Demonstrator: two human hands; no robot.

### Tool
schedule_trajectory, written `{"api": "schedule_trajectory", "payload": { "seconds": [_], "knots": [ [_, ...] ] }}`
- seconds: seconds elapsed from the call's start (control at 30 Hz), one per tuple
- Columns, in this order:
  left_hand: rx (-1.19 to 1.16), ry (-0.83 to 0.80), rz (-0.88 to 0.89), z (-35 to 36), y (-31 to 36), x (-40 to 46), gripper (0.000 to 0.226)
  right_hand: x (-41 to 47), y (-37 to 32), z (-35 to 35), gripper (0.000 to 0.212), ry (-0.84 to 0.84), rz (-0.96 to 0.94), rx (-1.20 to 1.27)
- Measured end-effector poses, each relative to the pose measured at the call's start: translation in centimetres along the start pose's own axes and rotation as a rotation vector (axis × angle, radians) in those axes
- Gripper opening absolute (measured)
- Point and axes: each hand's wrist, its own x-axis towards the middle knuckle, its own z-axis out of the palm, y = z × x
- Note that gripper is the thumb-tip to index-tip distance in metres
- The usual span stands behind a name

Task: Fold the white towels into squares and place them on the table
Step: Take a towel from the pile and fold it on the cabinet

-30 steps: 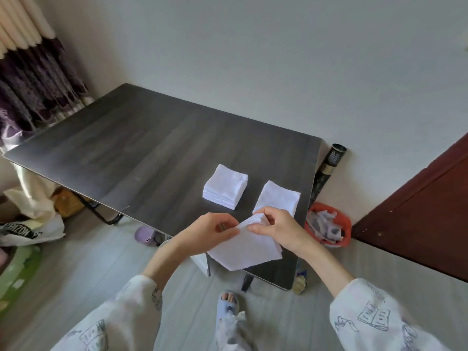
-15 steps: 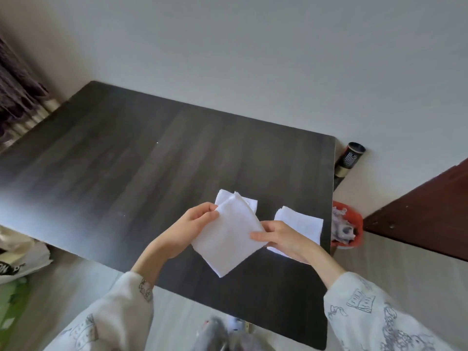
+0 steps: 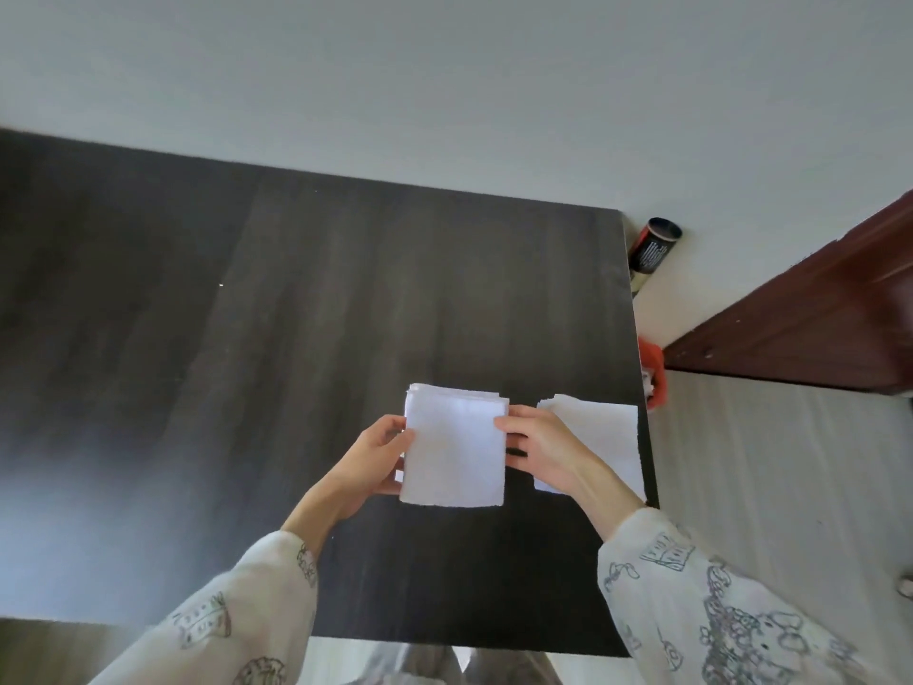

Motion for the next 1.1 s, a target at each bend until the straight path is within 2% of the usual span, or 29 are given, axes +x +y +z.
{"api": "schedule_trajectory", "payload": {
  "seconds": [0.23, 0.4, 0.9, 1.1],
  "knots": [
    [0.233, 0.078, 0.021, -0.5, 0.2, 3.0, 0.018, 3.0, -0.3, 1.2, 0.025, 0.217, 0.011, -0.104],
    [0.322, 0.118, 0.027, -0.4, 0.1, 4.0, 0.017, 4.1, 0.1, 1.6, 0.010, 0.340, 0.029, -0.163],
    [0.431, 0.153, 0.017, -0.6, -0.4, 5.5, 0.024, 5.8, 1.4, 1.8, 0.013, 0.466, -0.007, -0.389],
    [0.502, 0.196, 0.015, -1.3, -0.5, 5.7, 0.017, 5.6, 1.2, 1.8, 0.009, 0.468, -0.050, -0.502]
  ]
}}
